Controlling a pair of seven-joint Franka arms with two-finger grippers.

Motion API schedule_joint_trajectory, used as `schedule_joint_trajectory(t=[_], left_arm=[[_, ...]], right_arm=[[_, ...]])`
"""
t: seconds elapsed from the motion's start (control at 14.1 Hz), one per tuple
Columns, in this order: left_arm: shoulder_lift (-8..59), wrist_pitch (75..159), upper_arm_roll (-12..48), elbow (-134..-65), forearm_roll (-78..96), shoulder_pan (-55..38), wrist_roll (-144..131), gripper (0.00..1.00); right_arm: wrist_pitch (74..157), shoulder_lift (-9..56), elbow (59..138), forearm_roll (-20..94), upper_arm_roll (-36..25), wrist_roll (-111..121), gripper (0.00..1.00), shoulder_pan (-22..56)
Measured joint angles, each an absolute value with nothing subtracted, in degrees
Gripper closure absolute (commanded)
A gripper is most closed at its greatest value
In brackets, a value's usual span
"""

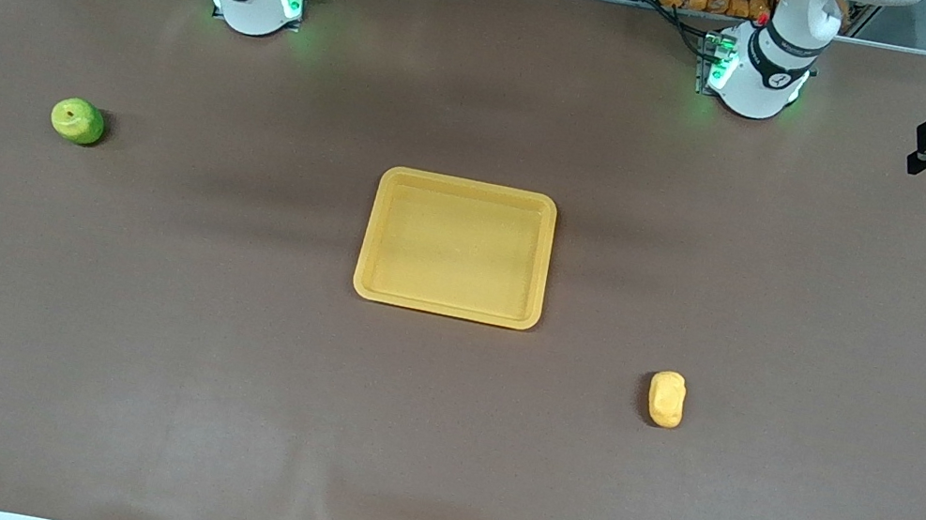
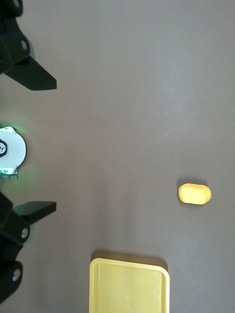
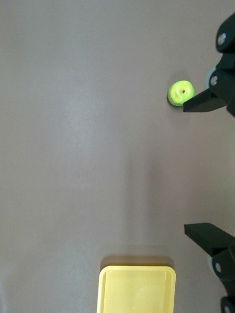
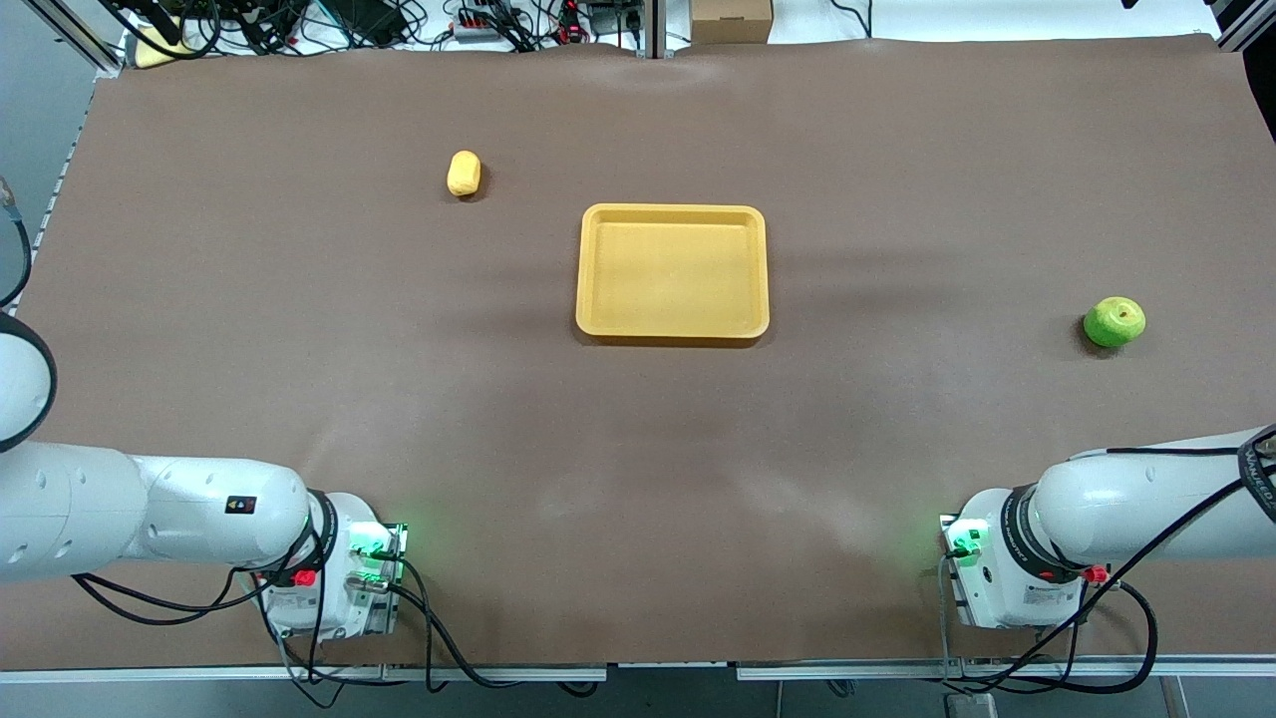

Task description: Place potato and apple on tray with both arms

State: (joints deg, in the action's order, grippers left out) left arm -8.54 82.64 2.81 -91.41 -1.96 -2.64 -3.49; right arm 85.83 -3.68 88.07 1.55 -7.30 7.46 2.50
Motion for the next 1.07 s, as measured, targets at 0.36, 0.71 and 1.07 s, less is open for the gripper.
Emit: schedule_joint_trajectory(t=[0.36, 0.71, 1.07], left_arm=[[-8.5, 82.6, 2.8, -91.1, -2.0, -2.5, -3.5, 0.0], [-8.5, 82.5, 2.8, -90.6, -2.0, -1.7, -3.5, 0.0], [-8.0, 82.1, 2.8, -90.6, -2.0, -1.4, -3.5, 0.0]], right_arm=[[85.4, -3.7, 88.1, 1.5, -7.3, 11.2, 0.0, 2.6], [85.1, -3.4, 88.1, 1.5, -7.6, 11.3, 0.0, 2.6], [85.1, -2.2, 88.1, 1.0, -8.0, 11.3, 0.0, 2.4]])
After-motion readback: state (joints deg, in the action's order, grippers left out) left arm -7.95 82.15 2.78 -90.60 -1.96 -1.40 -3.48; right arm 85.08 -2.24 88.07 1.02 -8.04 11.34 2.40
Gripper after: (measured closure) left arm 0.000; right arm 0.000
